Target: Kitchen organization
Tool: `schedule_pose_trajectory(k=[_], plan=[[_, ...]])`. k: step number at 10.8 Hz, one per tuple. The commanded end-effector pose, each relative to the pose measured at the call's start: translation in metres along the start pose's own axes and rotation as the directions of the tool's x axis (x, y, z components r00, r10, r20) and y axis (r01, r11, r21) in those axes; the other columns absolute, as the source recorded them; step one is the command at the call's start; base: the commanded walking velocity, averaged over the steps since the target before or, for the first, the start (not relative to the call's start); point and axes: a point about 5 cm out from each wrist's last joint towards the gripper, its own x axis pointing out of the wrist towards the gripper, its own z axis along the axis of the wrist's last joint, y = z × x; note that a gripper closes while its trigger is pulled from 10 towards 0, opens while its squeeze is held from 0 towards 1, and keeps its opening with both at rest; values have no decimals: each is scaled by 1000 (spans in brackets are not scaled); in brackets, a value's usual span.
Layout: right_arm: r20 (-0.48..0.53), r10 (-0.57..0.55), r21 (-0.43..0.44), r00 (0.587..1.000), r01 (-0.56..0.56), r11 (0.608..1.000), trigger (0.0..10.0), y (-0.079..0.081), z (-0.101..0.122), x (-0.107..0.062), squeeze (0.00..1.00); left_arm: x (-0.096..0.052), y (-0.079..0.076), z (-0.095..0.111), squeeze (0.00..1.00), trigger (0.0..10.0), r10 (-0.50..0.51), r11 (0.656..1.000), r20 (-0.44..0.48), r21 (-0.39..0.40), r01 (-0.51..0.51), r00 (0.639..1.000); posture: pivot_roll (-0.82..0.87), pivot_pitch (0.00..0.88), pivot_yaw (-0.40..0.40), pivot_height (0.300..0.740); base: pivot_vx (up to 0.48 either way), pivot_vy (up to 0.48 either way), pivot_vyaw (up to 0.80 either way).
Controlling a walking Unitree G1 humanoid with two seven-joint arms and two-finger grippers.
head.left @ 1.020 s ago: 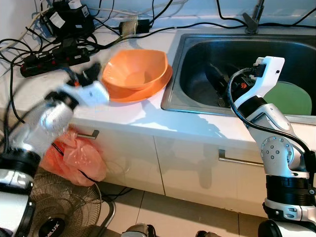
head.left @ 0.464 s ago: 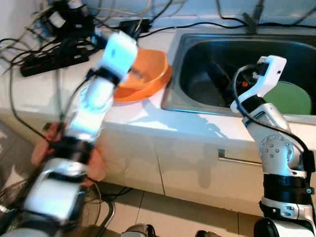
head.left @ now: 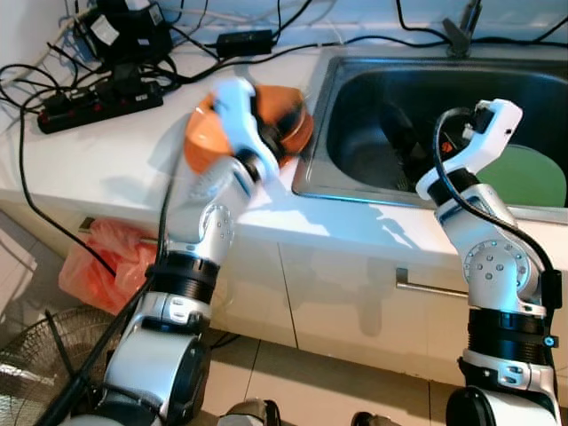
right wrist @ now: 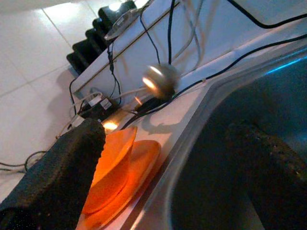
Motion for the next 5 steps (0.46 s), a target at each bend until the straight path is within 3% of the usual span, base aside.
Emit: schedule_pose_trajectory(k=[1, 2, 3, 4, 5], plan=[[-11, 17, 37, 1000, -17, 999, 10000, 4, -1, 3, 1000, -4, -6, -15, 0, 0, -74, 997, -77, -39, 72, 994, 82, 109, 125, 740, 0, 0, 0], [-31, 51, 132, 998, -46, 990, 10000, 7, -4, 3, 0, -8, -10, -23, 0, 0, -123, 987, -107, -113, 111, 987, 81, 109, 127, 740, 0, 0, 0], [-37, 82, 193, 996, -73, 979, 10000, 10, -4, 2, 0, -9, -11, -24, 0, 0, -139, 983, -118, -136, 123, 983, 80, 109, 129, 740, 0, 0, 0], [-39, 99, 221, 994, -88, 971, 10000, 11, -4, 2, 0, -11, -14, -22, 0, 0, -180, 962, -107, -227, 152, 978, 80, 110, 129, 740, 0, 0, 0], [-42, 100, 229, 994, -88, 969, 10000, 11, -4, 2, 0, -12, -20, -13, 0, 0, -241, 918, -36, -334, 215, 970, 81, 110, 130, 740, 0, 0, 0]])
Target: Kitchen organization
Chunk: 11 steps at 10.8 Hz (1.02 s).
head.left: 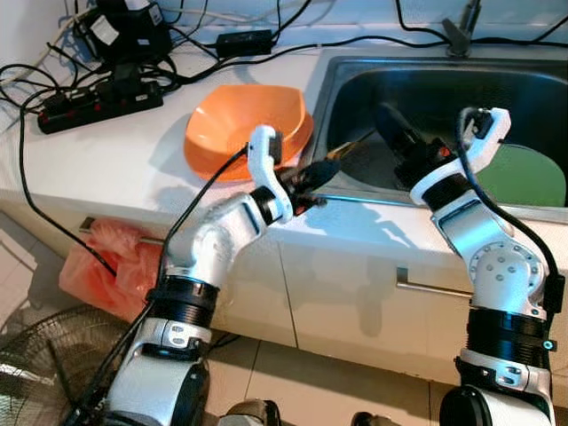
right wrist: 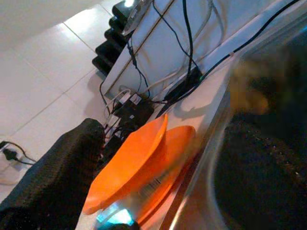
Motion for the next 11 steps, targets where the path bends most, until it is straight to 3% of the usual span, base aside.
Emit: schedule_pose_trajectory(k=[1, 2, 5, 10, 11], plan=[[2, 28, 10, 1000, -28, 1000, 10000, 7, 3, 3, 0, -2, -4, 9, 0, 0, -37, 999, 32, -15, 37, 999, 81, 111, 130, 740, 0, 0, 0], [-13, 37, 23, 999, -37, 999, 10000, 8, 2, 3, 0, -3, -7, 17, 0, 0, -70, 992, 79, -98, 77, 994, 81, 111, 127, 740, 0, 0, 0], [-13, 35, 27, 999, -35, 999, 10000, 6, 3, 5, 0, -6, -16, 15, 0, 0, -123, 973, 65, -187, 134, 990, 82, 111, 127, 740, 0, 0, 0], [77, 94, 48, 993, -98, 994, 10000, 12, 17, 27, 0, -7, -29, 13, 0, 0, -176, 963, 34, -201, 180, 984, 94, 109, 118, 740, 0, 0, 0], [84, 102, 49, 991, -107, 993, 4510, 12, 19, 29, 0, -8, -30, 14, 0, 0, -181, 962, 35, -200, 184, 983, 96, 110, 116, 740, 0, 0, 0]])
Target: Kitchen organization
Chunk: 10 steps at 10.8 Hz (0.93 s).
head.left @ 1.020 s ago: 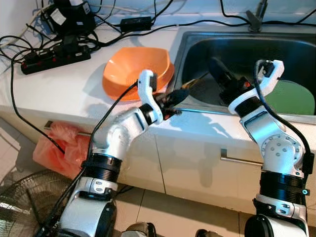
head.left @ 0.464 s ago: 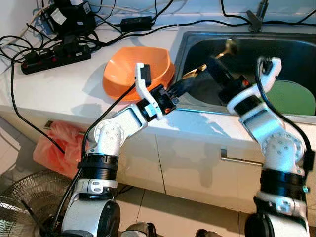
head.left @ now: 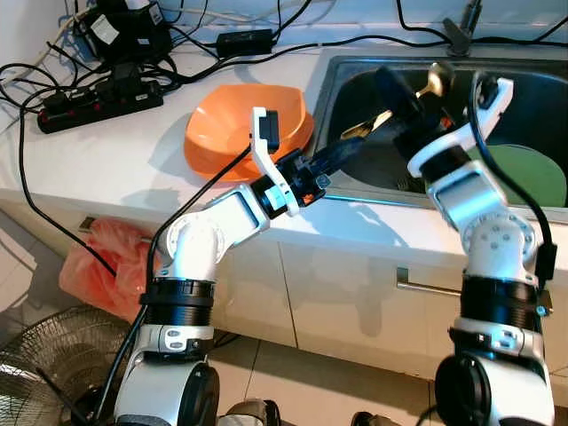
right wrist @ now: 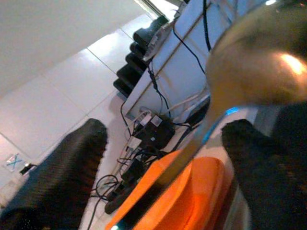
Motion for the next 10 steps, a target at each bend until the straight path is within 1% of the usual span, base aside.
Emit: schedule_pose_trajectory(k=[1, 6, 10], plan=[[7, 21, -3, 1000, -21, 1000, 0, 3, 2, 3, 0, -5, -3, 3, 0, 0, -11, 1000, 6, 3, 11, 1000, 96, 111, 115, 740, 0, 0, 0], [23, 22, -30, 999, -21, 999, 0, -2, 10, 3, 0, -15, -3, 5, 0, 0, 17, 1000, 8, 13, -18, 1000, 93, 110, 115, 740, 0, 0, 0], [27, 17, -29, 999, -16, 999, 0, -3, 10, 3, 0, -16, -1, 6, 0, 0, 28, 1000, 8, 10, -28, 1000, 91, 112, 116, 740, 0, 0, 0]])
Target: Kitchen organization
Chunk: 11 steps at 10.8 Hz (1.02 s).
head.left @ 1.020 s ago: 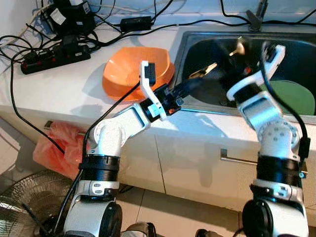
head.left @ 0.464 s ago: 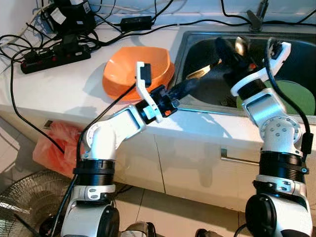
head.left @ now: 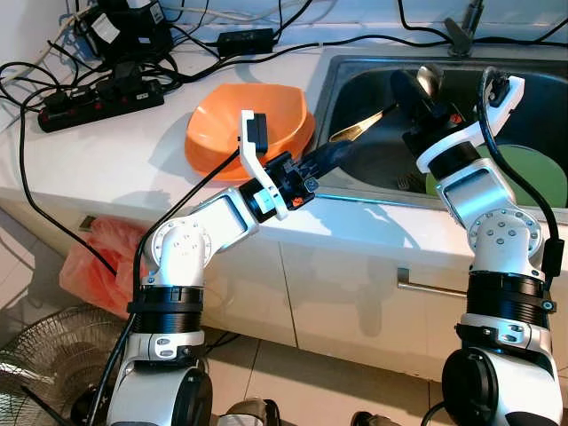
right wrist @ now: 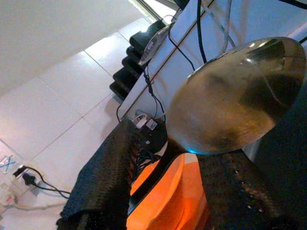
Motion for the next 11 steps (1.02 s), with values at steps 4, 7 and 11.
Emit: schedule_pose_trajectory(k=[4, 7, 11], plan=[[20, 12, -9, 1000, -11, 1000, 0, 4, 3, 3, 0, 2, -7, 7, 0, 0, -29, 999, 23, -29, 30, 999, 89, 115, 120, 740, 0, 0, 0], [24, 7, -9, 1000, -6, 1000, 0, 4, 3, 4, 0, 5, -6, 1, 0, 3765, -11, 1000, -21, -11, 11, 1000, 87, 115, 120, 740, 0, 0, 0], [27, -5, -7, 1000, 5, 1000, 0, 2, 2, 3, 0, 4, 1, -3, 1000, 10000, 21, 999, -40, -38, -22, 999, 87, 116, 122, 740, 0, 0, 0]])
